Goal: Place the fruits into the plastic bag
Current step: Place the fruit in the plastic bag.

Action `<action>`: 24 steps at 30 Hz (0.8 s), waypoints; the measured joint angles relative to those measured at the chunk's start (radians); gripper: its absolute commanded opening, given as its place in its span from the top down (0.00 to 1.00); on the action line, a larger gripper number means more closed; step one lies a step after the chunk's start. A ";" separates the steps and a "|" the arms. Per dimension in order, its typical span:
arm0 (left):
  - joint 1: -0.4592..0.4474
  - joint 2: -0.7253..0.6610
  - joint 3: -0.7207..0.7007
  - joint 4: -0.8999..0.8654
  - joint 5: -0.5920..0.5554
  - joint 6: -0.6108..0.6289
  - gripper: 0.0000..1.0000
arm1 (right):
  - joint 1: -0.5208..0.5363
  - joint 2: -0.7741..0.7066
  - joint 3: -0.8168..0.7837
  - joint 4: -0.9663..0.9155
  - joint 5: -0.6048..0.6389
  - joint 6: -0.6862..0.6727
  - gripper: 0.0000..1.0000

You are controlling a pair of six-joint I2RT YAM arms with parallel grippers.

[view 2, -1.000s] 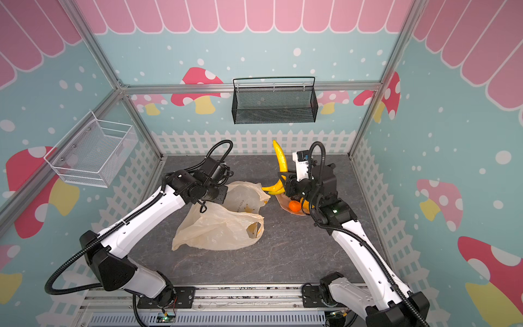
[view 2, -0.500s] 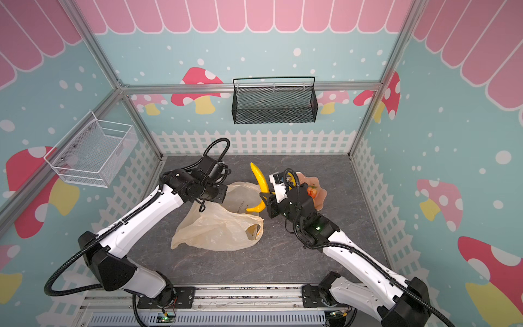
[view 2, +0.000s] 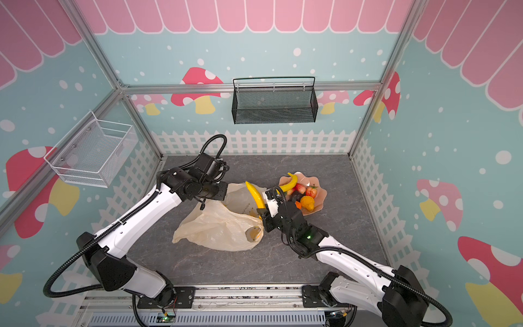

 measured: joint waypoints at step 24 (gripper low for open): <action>0.001 -0.028 -0.027 0.068 0.084 -0.063 1.00 | 0.016 0.271 -0.016 0.138 -0.173 0.081 0.94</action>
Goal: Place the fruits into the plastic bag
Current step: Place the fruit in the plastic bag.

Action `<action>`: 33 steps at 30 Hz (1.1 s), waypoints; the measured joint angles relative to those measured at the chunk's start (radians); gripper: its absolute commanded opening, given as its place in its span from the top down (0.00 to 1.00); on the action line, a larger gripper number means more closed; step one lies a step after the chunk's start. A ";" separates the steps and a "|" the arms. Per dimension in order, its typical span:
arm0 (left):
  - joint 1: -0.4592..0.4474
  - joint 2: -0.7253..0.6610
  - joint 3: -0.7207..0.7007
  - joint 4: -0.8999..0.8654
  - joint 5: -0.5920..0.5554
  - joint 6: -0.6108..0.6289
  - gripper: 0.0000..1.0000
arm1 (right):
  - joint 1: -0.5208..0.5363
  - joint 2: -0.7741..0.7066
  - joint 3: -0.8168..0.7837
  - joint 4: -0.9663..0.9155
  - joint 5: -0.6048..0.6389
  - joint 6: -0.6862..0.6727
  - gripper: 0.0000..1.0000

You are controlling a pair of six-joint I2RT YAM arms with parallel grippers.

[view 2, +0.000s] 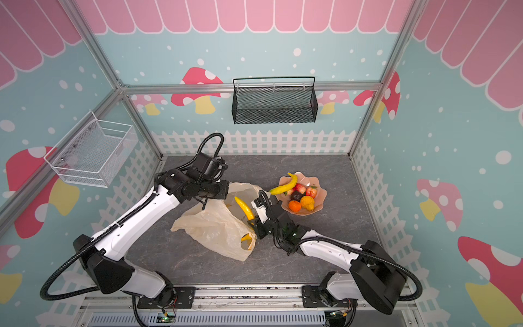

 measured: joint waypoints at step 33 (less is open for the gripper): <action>-0.076 -0.007 -0.063 0.087 0.019 -0.084 1.00 | 0.000 0.426 0.300 0.105 -0.241 0.285 0.96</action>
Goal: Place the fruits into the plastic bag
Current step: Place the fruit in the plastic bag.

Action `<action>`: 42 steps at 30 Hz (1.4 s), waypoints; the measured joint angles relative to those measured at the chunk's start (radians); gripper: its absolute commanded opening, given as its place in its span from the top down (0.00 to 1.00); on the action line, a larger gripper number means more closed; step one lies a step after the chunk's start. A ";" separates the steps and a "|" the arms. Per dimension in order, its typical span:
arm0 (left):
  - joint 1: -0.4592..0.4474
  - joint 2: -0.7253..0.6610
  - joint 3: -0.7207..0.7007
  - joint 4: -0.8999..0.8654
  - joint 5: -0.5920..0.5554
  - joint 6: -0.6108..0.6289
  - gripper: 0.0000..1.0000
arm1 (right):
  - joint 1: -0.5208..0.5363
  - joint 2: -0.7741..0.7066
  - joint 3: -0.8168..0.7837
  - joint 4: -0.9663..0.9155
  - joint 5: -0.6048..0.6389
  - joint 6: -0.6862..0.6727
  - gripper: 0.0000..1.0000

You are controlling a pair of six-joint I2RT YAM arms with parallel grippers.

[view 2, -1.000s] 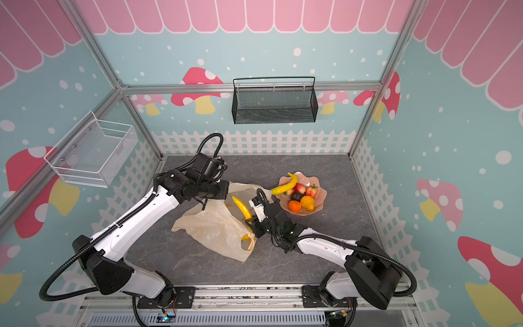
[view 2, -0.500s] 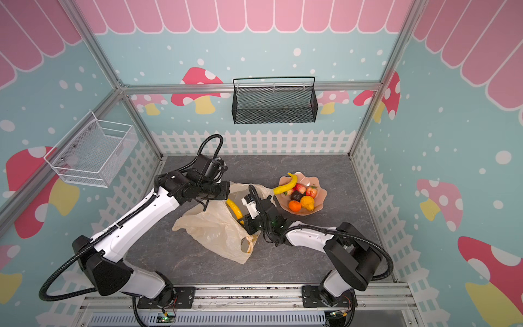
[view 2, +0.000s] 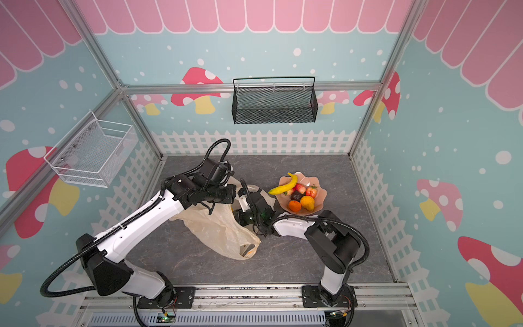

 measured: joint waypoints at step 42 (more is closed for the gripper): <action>0.030 -0.072 -0.152 0.112 -0.018 -0.061 1.00 | -0.032 0.183 0.096 0.051 -0.206 0.247 0.31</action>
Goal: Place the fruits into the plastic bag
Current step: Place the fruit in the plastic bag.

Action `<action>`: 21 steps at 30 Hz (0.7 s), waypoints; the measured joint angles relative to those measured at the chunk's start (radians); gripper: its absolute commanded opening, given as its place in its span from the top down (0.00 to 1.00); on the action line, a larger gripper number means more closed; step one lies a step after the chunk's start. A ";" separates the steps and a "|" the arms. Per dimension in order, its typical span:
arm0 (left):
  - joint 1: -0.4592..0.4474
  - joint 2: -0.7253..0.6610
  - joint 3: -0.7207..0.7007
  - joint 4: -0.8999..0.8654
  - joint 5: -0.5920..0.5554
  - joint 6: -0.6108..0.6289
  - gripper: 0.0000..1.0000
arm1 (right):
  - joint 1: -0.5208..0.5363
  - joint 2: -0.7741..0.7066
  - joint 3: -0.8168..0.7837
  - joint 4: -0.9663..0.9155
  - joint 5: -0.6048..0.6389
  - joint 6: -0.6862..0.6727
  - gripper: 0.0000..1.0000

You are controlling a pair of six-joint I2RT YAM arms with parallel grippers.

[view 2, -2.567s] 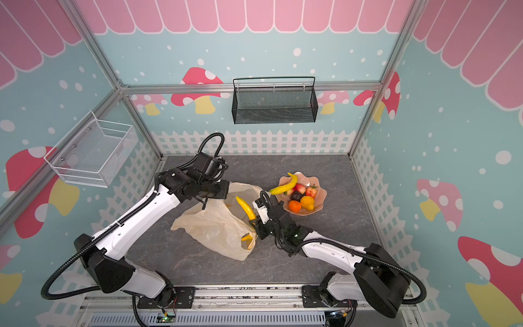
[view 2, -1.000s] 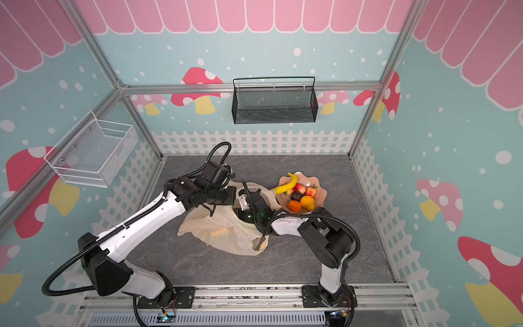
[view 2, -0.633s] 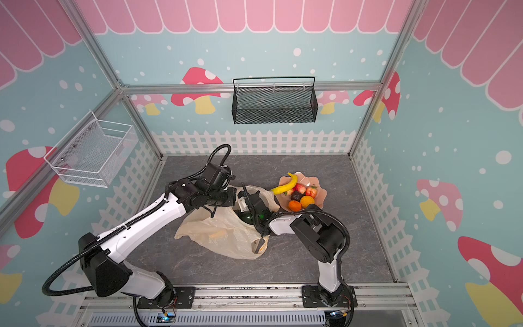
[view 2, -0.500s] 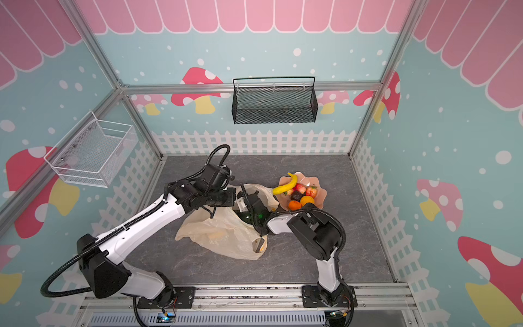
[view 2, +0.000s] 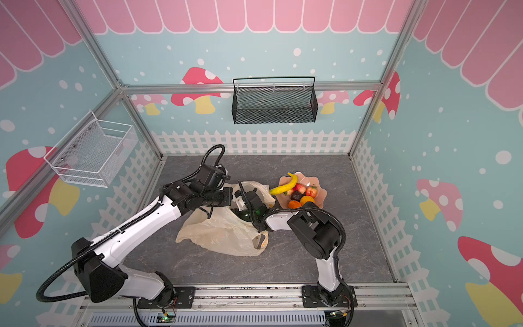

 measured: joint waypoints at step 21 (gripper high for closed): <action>0.039 -0.036 -0.045 0.022 0.004 0.000 1.00 | -0.036 -0.259 0.051 -0.443 0.042 -0.239 0.24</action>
